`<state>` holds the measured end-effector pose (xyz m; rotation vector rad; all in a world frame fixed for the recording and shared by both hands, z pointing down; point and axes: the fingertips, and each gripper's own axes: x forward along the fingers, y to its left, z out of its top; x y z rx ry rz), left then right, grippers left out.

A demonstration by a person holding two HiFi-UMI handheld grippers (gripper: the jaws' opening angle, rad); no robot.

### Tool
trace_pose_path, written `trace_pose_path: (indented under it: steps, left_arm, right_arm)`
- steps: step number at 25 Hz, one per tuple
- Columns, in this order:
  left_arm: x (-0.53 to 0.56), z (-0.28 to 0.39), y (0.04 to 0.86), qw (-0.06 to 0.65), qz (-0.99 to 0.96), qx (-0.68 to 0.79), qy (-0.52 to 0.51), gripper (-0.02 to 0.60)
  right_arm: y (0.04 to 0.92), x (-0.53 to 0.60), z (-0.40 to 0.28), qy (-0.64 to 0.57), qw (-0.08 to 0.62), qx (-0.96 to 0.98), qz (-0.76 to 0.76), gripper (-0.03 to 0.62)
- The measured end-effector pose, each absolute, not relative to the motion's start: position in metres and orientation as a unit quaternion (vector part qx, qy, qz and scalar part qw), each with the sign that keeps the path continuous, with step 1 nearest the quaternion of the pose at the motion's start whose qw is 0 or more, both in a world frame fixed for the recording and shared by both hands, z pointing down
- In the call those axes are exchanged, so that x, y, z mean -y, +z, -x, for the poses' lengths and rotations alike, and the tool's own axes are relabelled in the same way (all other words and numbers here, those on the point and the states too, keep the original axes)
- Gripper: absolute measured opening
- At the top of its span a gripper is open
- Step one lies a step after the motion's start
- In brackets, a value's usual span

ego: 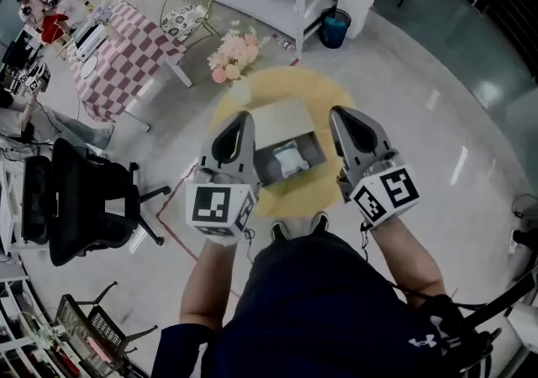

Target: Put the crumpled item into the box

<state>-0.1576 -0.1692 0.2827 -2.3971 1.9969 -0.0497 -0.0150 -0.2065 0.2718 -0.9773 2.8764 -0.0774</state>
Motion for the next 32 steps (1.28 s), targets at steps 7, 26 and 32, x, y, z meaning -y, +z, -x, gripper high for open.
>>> trace_pose_path:
  steps: [7, 26, 32]
  left_arm:
    - [0.163, 0.158, 0.294, -0.004, 0.765, -0.644, -0.02, 0.021]
    - [0.171, 0.16, 0.304, -0.017, 0.764, -0.644, -0.02, 0.021]
    - [0.172, 0.156, 0.309, -0.022, 0.768, -0.64, -0.025, 0.021]
  right_arm:
    - [0.279, 0.192, 0.015, -0.031, 0.045, -0.947, 0.318, 0.012]
    - [0.279, 0.206, 0.017, -0.024, 0.043, -0.947, 0.319, 0.012]
    - [0.278, 0.206, 0.015, -0.03, 0.047, -0.947, 0.315, 0.012]
